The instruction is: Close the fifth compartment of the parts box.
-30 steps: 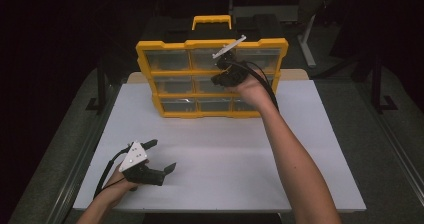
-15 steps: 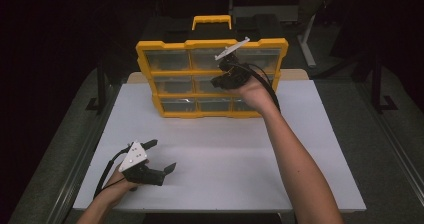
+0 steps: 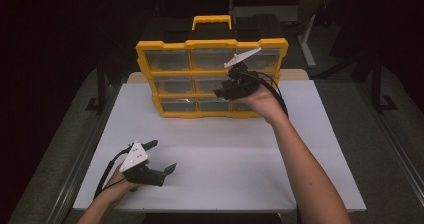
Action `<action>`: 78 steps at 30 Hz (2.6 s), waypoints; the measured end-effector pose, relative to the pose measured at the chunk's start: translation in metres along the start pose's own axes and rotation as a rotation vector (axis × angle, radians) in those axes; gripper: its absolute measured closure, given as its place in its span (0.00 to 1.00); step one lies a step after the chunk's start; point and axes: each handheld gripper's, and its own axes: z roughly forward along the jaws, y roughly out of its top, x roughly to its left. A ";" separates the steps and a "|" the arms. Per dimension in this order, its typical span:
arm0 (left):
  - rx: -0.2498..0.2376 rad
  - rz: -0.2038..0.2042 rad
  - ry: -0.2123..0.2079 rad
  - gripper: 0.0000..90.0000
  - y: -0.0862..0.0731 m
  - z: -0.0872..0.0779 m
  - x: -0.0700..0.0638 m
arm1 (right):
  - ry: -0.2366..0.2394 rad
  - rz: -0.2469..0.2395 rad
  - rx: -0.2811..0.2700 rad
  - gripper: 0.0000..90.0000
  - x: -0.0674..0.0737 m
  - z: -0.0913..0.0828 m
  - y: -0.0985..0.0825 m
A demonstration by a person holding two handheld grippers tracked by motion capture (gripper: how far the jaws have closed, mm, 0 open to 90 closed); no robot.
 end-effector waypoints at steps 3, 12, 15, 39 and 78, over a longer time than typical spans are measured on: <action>0.000 -0.001 -0.001 0.00 0.000 0.000 0.000 | -0.014 0.002 -0.015 0.48 -0.001 -0.003 -0.006; 0.003 0.001 -0.002 0.00 0.000 0.001 0.000 | -0.024 0.009 -0.032 0.31 -0.003 -0.009 -0.025; -0.001 -0.002 -0.002 0.00 0.000 0.001 0.000 | -0.017 0.010 -0.037 0.26 -0.004 -0.011 -0.031; 0.006 0.003 -0.005 0.00 0.000 0.001 -0.001 | -0.025 0.018 -0.098 0.00 0.001 -0.020 -0.085; 0.016 0.006 -0.015 0.00 -0.001 0.003 -0.003 | -0.069 0.059 -0.126 0.00 0.024 -0.034 -0.184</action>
